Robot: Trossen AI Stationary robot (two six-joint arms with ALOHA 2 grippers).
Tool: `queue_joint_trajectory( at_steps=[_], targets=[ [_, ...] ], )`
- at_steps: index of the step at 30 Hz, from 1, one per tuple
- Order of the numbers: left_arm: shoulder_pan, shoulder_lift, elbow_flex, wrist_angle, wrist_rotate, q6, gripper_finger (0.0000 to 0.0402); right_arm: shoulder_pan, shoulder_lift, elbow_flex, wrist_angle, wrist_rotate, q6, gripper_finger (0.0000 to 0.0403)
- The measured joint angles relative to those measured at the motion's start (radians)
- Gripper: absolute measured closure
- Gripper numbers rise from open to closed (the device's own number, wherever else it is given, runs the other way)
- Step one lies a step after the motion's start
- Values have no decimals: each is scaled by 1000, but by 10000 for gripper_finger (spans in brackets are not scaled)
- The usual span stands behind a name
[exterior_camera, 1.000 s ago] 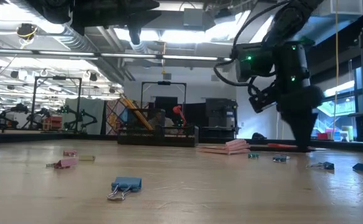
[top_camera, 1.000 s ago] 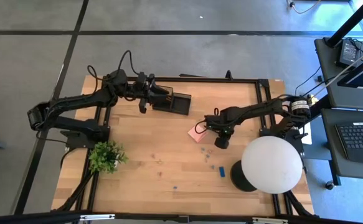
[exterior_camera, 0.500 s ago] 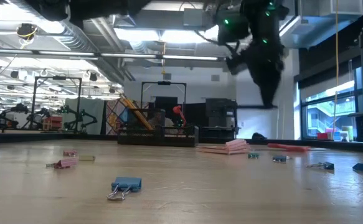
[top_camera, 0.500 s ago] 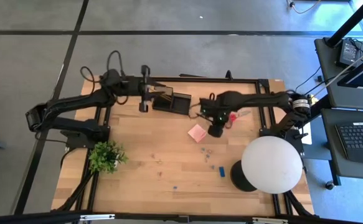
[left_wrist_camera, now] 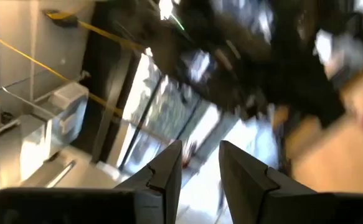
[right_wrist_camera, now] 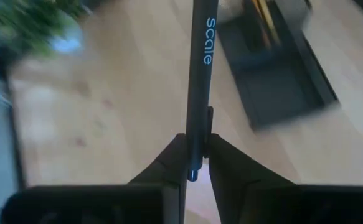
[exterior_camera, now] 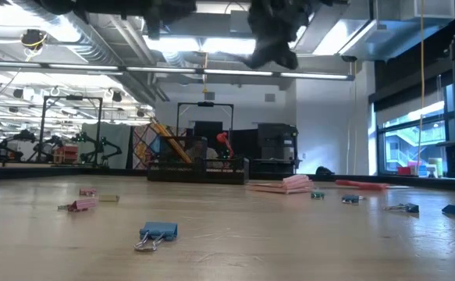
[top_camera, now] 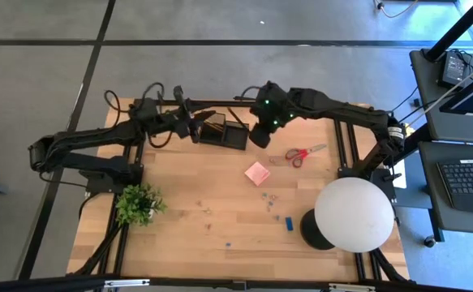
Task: Pick and place office supplies into organizer
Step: Put the black pen into the black desk organizer
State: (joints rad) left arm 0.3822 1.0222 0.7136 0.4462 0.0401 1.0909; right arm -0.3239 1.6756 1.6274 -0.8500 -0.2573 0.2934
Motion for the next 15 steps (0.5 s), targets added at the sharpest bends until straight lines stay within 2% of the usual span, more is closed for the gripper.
queue_joint_trajectory(
  at_steps=[5, 10, 15],
  targets=[
    [-46, 0, 0, -52, -149, 231, 301, -12, 0, 18, 56, -2, 44, 349],
    [-94, 0, 0, -64, -191, 432, 301, -29, 3, 18, 77, -2, 98, 349],
    [-140, 12, 0, -108, -243, 544, 301, -36, 5, 18, 115, -27, 172, 349]
  ],
)
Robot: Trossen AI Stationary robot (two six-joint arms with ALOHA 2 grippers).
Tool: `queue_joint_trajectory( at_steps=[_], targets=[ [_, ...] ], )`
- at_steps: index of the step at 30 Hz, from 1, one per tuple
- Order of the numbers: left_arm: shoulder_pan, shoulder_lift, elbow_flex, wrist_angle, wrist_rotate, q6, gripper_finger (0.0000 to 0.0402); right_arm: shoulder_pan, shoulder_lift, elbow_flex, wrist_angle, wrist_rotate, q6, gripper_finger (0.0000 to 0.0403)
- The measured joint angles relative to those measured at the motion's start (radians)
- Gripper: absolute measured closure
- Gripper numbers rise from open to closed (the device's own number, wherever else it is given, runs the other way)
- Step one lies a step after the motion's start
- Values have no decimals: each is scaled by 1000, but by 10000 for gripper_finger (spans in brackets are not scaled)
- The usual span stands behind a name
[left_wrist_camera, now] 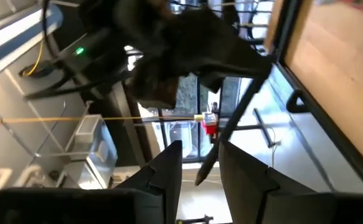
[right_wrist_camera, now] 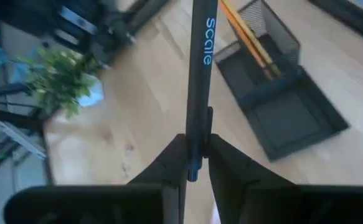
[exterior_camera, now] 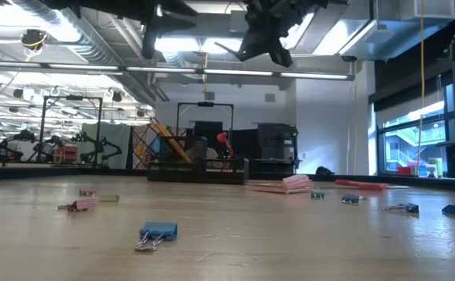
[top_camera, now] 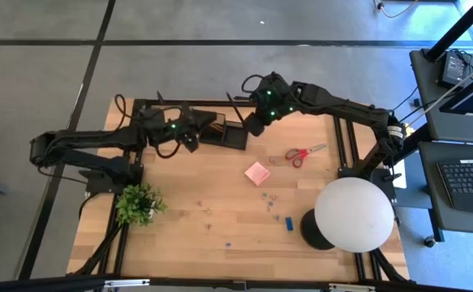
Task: Pick and place office supplies into organizer
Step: Put the black pen into the black desk organizer
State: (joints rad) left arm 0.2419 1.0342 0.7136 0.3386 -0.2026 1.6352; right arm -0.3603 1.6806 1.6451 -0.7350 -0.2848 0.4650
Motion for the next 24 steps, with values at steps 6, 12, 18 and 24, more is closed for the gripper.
queue_joint_trajectory(
  at_steps=[6, 12, 18, 24],
  targets=[
    [-28, 18, 0, -7, -17, 96, 301, 0, 0, 0, 107, -118, 117, 349],
    [-32, 21, 0, 2, -17, 253, 301, 2, 0, 0, 150, -153, 211, 349],
    [-32, 24, 0, 28, -4, 418, 301, 1, 0, 0, 160, -196, 299, 349],
    [-32, 63, 0, 81, 4, 403, 301, 5, 0, 0, 212, -208, 326, 349]
  ],
)
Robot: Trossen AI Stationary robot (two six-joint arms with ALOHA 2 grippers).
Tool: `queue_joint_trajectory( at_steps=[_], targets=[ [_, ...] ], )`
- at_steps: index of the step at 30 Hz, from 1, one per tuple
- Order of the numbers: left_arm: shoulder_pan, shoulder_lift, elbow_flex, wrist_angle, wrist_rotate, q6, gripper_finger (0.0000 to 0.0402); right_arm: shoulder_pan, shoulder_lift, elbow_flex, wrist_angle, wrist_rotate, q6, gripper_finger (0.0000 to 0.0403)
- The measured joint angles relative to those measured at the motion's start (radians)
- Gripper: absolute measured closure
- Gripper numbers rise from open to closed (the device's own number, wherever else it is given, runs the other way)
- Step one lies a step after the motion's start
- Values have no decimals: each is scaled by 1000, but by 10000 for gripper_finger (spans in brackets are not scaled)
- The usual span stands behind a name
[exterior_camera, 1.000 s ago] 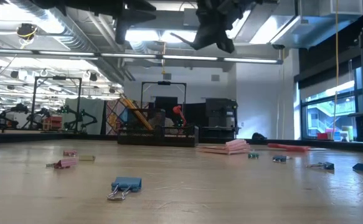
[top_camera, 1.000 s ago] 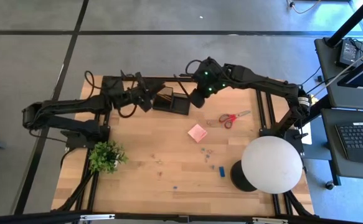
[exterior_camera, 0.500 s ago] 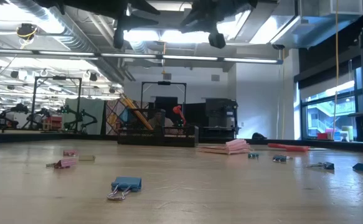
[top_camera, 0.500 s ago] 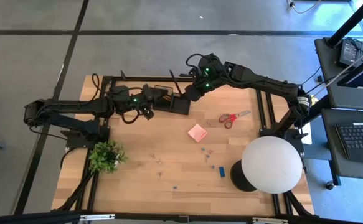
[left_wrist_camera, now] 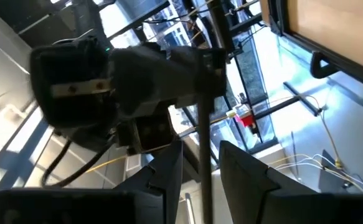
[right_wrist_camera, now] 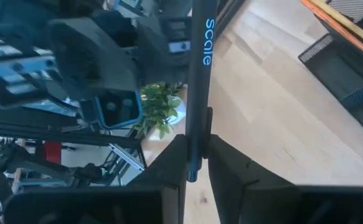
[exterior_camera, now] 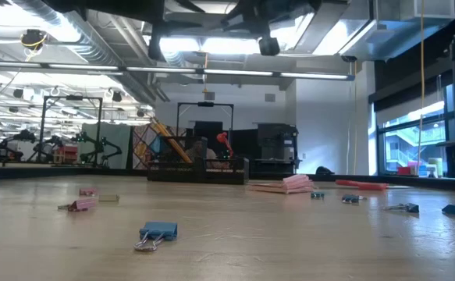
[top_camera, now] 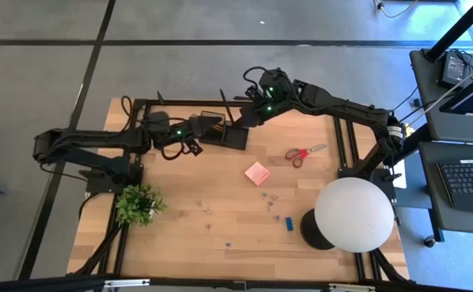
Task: Pick and place office supplies into organizer
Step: Put the black pen into the black desk organizer
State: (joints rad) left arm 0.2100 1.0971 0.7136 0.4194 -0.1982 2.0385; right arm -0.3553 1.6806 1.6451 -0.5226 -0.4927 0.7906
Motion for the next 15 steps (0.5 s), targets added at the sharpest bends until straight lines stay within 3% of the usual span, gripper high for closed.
queue_joint_trajectory(
  at_steps=[15],
  targets=[
    [0, 100, 0, 184, 0, 51, 288, 0, 0, 0, 11, -7, 43, 349]
  ],
)
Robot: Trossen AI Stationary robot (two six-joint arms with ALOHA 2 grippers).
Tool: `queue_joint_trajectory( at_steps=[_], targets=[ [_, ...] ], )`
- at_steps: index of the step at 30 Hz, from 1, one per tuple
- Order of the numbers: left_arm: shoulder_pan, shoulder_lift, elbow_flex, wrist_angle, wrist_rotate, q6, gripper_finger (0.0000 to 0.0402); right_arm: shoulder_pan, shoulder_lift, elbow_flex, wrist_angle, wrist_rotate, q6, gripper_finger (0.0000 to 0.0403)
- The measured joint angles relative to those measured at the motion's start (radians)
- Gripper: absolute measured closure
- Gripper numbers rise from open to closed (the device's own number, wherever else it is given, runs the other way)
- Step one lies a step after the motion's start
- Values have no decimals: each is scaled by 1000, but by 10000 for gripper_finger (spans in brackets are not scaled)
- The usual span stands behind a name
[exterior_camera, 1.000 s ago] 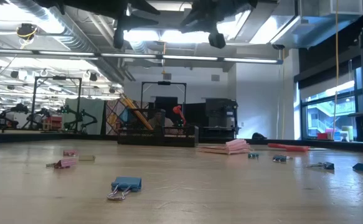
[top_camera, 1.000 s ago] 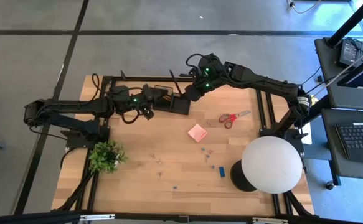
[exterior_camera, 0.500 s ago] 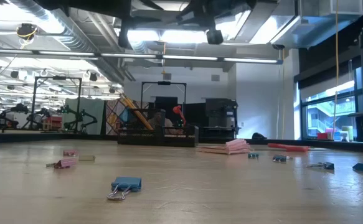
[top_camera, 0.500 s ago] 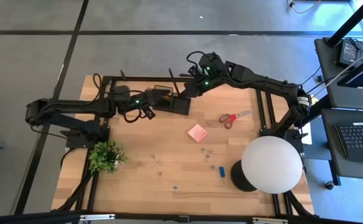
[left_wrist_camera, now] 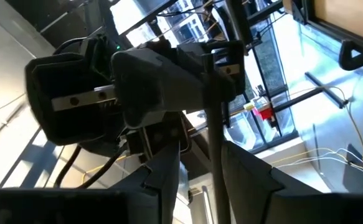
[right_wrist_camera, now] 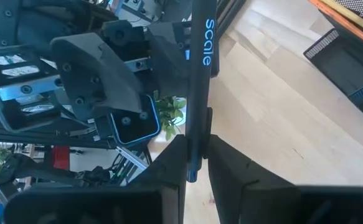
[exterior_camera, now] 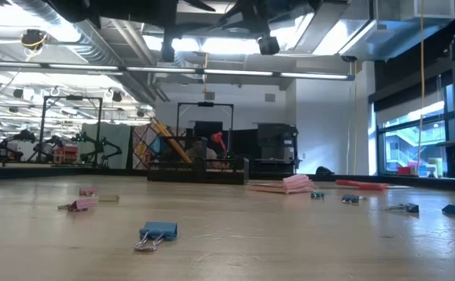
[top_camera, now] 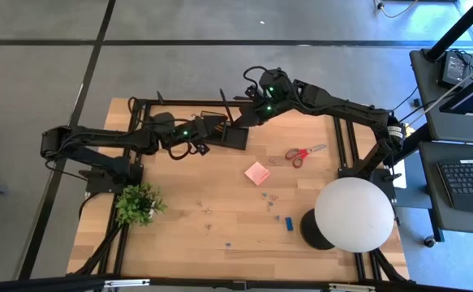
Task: Pick and place office supplies into organizer
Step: Put the black pen into the black desk organizer
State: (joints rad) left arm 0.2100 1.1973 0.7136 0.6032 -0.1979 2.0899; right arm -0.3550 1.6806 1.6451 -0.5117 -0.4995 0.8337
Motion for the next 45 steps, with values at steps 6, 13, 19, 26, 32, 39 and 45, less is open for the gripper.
queue_joint_trajectory(
  at_steps=[6, 13, 19, 26, 32, 39, 45],
  targets=[
    [0, 0, 0, 0, -5, 0, 288, 0, 0, 0, 18, 0, 4, 349],
    [0, 0, 0, 0, -6, -1, 288, 11, 0, 0, 55, -11, 30, 349],
    [0, 0, 0, 0, -6, -8, 288, 13, 5, 1, 60, -11, 43, 349],
    [1, 0, 0, -7, -21, -45, 288, 19, 44, 2, 96, -46, 53, 349],
    [2, 0, 0, -8, -78, -77, 301, 19, 47, 2, 101, -54, 53, 349],
    [1, 0, 0, -21, -80, -79, 336, 19, 47, 2, 103, -52, 47, 349],
    [1, -1, 0, -27, -78, -86, 362, 19, 47, 0, 101, -50, 23, 349]
  ],
)
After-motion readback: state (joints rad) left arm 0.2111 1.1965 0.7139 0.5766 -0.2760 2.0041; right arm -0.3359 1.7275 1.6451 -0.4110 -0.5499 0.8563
